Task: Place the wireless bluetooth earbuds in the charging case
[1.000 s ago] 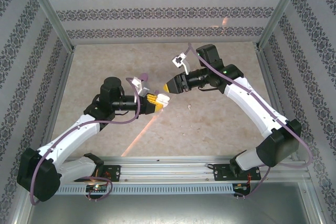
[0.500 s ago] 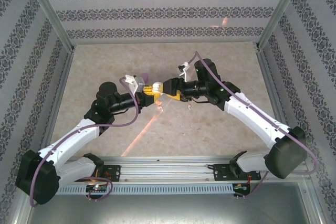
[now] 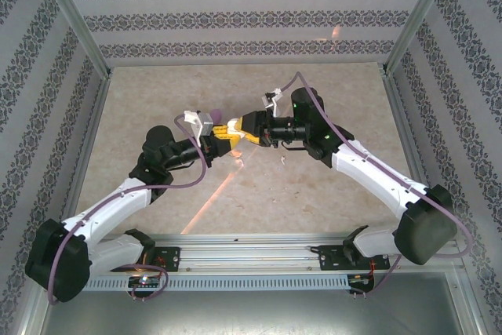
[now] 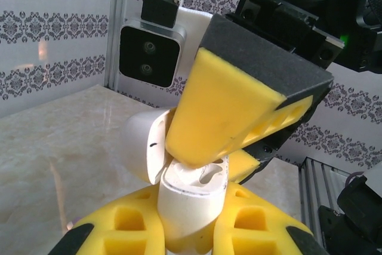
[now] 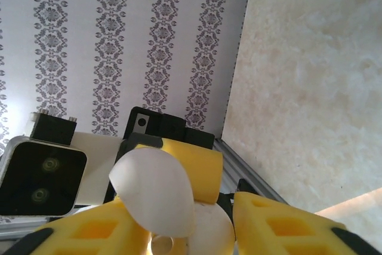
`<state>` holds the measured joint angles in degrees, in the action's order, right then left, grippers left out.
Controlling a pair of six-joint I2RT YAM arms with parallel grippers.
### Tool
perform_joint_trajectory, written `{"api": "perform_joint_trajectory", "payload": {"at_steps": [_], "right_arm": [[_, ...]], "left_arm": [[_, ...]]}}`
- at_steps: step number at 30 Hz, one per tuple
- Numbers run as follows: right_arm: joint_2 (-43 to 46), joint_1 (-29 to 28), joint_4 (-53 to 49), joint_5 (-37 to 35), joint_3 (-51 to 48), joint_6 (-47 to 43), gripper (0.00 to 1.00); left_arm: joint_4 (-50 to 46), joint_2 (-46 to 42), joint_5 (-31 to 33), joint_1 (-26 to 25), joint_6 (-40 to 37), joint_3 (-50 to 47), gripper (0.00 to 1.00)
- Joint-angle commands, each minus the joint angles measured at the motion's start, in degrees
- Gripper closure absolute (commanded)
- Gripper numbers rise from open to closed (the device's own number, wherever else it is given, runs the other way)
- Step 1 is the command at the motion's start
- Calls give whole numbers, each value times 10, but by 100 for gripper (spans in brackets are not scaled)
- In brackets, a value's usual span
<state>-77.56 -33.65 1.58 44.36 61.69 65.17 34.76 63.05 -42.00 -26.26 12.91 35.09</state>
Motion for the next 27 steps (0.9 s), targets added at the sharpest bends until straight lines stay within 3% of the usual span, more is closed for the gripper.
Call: {"api": "perform_joint_trajectory", "payload": {"at_steps": [1,12,22,27], "right_arm": [[9,-8,31,7,-9,14,66],[17,-8,36,-8,-12,8,81],[34,-7,7,-28,-9,-24,83],[48,-2,-21,-45,-4,-53,83]], "left_arm": [[56,10,-19,-5,24,2,100],[49,21,-47,-5,33,6,83],[15,17,-60,-4,24,21,45],[-33,-3,-64,10,17,29,40]]}}
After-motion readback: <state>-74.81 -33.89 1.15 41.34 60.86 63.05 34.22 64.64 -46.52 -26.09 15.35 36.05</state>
